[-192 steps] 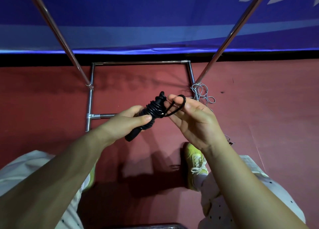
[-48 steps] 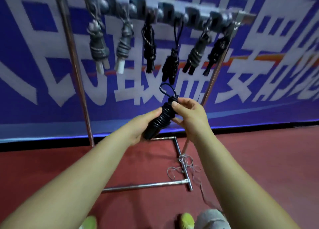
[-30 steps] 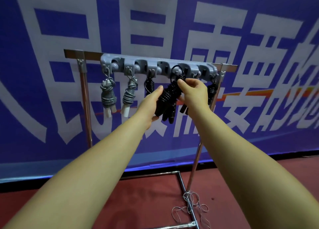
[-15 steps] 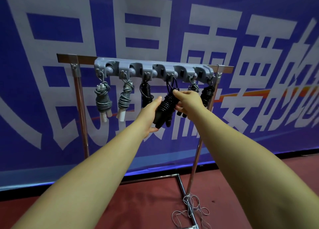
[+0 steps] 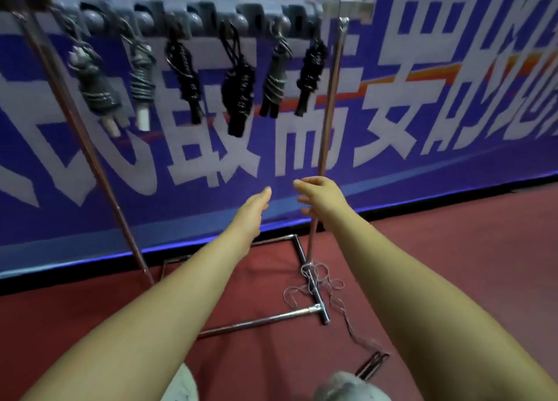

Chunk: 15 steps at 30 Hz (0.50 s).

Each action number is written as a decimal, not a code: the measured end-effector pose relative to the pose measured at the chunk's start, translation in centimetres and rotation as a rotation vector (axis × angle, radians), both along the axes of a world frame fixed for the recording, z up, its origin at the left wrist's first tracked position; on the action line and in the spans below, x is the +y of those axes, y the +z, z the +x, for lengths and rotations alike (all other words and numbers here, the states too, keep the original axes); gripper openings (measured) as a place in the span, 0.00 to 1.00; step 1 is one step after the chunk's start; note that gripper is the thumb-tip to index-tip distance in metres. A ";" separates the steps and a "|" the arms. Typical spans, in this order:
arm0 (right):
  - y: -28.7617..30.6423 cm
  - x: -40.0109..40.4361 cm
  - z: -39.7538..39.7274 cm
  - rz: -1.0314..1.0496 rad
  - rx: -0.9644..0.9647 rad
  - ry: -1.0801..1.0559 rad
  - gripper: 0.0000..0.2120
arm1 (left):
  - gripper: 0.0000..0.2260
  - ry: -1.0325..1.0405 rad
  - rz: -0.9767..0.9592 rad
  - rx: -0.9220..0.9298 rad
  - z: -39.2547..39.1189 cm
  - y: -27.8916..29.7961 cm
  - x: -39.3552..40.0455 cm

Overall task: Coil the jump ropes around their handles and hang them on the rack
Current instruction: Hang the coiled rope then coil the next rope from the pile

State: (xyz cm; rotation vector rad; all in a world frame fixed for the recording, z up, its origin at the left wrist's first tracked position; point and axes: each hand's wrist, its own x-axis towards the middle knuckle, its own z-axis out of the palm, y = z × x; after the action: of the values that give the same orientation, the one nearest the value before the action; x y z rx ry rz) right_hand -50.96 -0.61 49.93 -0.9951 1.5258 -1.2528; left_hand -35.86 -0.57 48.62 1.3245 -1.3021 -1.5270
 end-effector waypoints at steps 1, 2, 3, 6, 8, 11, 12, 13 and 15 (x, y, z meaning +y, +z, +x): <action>-2.2 1.1 -1.5 0.025 0.001 -0.017 0.14 | 0.23 -0.019 0.025 -0.036 -1.4 -2.1 0.8; -4.5 2.1 -3.1 0.051 0.009 -0.028 0.12 | 0.21 -0.037 0.051 -0.064 -2.8 -4.0 1.4; -6.6 3.0 -4.5 0.078 0.029 -0.027 0.11 | 0.19 -0.057 0.083 -0.082 -4.2 -5.8 2.1; -12.6 4.9 -7.9 0.149 0.037 -0.013 0.08 | 0.13 -0.131 0.167 -0.123 -7.7 -10.4 3.1; -16.8 5.7 -9.7 0.189 0.029 -0.022 0.09 | 0.10 -0.199 0.219 -0.163 -9.8 -13.8 3.4; -23.6 6.8 -12.1 0.299 0.002 -0.018 0.05 | 0.11 -0.327 0.339 -0.202 -12.6 -19.8 3.4; -26.1 7.3 -12.9 0.351 -0.016 -0.023 0.04 | 0.13 -0.358 0.387 -0.209 -13.3 -22.0 3.3; -28.6 7.9 -13.7 0.408 -0.024 -0.038 0.05 | 0.14 -0.376 0.436 -0.210 -13.9 -24.3 3.1; -33.9 9.3 -15.4 0.515 0.003 -0.086 0.06 | 0.15 -0.375 0.534 -0.206 -14.9 -29.2 2.6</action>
State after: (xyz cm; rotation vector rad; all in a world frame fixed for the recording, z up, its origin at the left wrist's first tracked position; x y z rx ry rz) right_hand -66.39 8.67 15.99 -0.5983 1.7849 -0.8432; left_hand -50.76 2.04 19.43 1.6660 -1.3798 -2.1530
